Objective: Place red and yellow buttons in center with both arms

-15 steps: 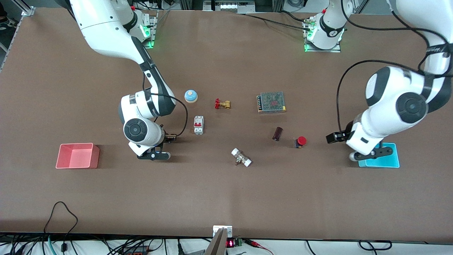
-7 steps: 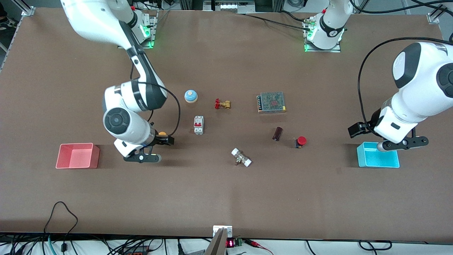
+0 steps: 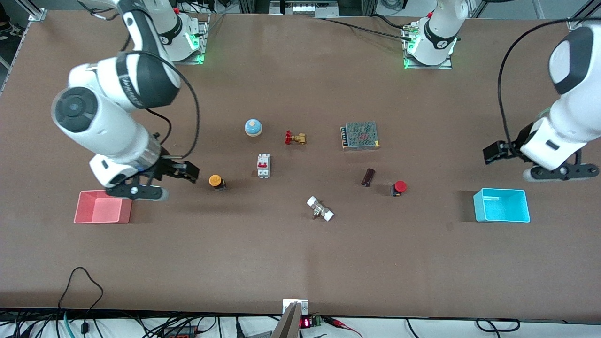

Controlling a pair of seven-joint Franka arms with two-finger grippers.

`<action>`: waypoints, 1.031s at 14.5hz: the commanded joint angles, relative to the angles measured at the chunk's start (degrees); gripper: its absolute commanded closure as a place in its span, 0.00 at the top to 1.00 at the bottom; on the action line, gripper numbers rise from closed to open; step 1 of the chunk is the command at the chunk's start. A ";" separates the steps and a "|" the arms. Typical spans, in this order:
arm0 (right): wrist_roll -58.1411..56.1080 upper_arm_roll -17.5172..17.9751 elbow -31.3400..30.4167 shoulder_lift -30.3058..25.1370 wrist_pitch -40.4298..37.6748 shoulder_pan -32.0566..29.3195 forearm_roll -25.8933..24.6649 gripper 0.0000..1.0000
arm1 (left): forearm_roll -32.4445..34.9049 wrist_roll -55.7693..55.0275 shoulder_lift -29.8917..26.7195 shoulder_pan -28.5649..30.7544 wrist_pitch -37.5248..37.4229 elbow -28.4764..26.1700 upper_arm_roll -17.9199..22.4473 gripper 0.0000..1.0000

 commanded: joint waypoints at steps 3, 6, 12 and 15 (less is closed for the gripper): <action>-1.10 -3.50 6.76 -1.18 -7.50 -2.02 0.87 1.00 | -2.10 3.50 -7.29 -6.47 -3.84 -1.64 8.02 1.00; -5.64 0.35 5.97 -4.88 -11.09 -10.88 0.87 1.00 | -2.10 3.85 -8.53 -6.03 -4.45 -1.73 8.02 1.00; -20.70 5.38 5.62 -9.01 -21.91 -21.29 -6.85 1.00 | -2.10 3.93 -9.76 -5.50 -6.47 -0.86 7.84 1.00; -20.44 5.56 2.90 -11.03 -22.80 -21.29 -7.04 1.00 | -2.10 6.74 -11.51 -5.50 -8.41 -0.59 7.84 1.00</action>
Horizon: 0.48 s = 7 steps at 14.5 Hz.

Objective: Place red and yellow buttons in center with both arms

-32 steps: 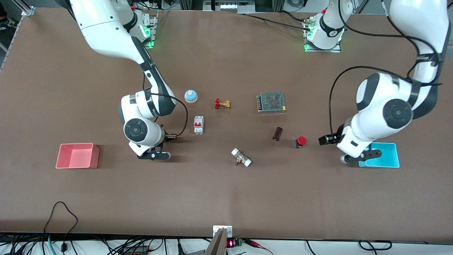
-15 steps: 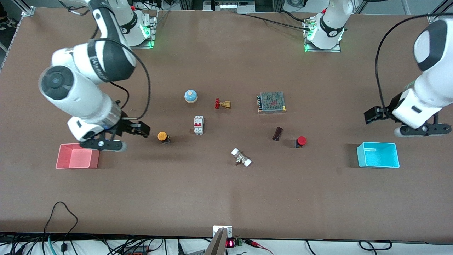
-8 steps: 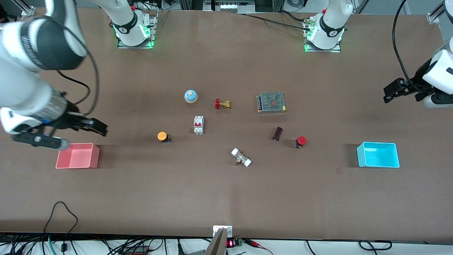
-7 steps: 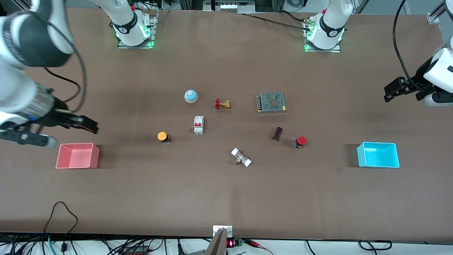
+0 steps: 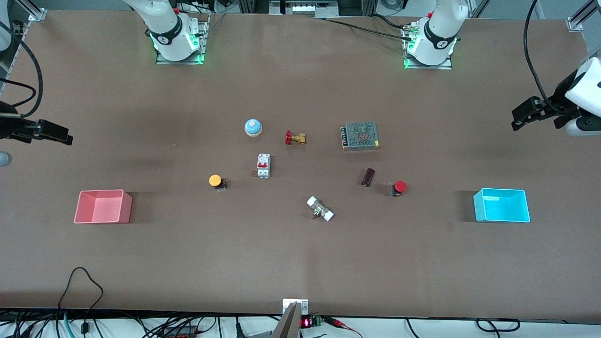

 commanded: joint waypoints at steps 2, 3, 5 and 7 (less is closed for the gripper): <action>0.01 1.11 -3.73 -3.38 -0.51 -0.04 -0.90 1.00 | -1.04 3.21 -3.13 -0.15 -1.65 -0.10 0.72 1.00; 0.18 1.12 -3.74 -3.64 -0.59 -0.04 -0.81 1.00 | -2.18 3.12 -3.22 0.03 -1.65 0.16 0.72 1.00; 0.09 1.03 -3.74 -4.00 -0.77 -0.21 -0.72 1.00 | -3.41 3.21 -3.14 0.11 -1.57 1.39 0.98 1.00; -0.43 0.94 -3.82 -4.52 -1.21 -0.21 -0.72 1.00 | -4.12 4.34 -2.87 0.12 -1.65 1.66 1.07 1.00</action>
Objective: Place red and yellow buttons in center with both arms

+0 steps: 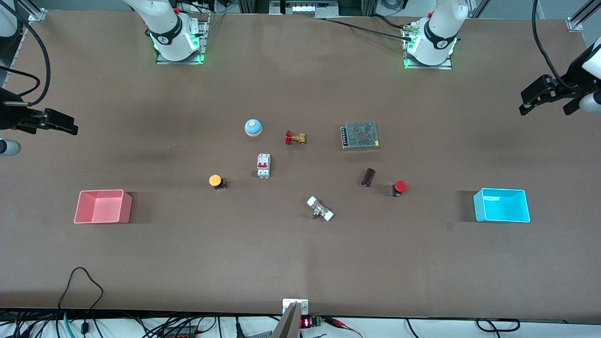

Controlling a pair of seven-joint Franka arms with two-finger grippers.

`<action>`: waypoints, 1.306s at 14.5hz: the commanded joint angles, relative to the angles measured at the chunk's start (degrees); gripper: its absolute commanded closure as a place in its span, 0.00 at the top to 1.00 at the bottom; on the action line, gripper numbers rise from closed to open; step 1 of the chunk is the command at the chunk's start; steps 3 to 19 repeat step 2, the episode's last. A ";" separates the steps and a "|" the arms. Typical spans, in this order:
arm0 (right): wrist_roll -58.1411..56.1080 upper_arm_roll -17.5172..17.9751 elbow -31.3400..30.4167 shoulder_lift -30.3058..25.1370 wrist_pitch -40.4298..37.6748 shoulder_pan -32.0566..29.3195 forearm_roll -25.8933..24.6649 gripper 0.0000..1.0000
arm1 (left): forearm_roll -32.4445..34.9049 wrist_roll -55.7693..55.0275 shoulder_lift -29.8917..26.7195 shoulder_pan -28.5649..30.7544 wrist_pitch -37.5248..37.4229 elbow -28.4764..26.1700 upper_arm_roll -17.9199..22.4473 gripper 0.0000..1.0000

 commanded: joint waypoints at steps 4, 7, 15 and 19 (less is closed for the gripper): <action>-0.35 0.48 -1.84 -2.10 -0.91 -0.35 -0.60 1.00 | -1.24 5.22 -0.08 1.12 -1.05 1.11 0.51 1.00; -0.35 0.48 -1.84 -2.10 -0.91 -0.35 -0.60 1.00 | -1.24 5.22 -0.08 1.12 -1.05 1.11 0.51 1.00; -0.35 0.48 -1.84 -2.10 -0.91 -0.35 -0.60 1.00 | -1.24 5.22 -0.08 1.12 -1.05 1.11 0.51 1.00; -0.35 0.48 -1.84 -2.10 -0.91 -0.35 -0.60 1.00 | -1.24 5.22 -0.08 1.12 -1.05 1.11 0.51 1.00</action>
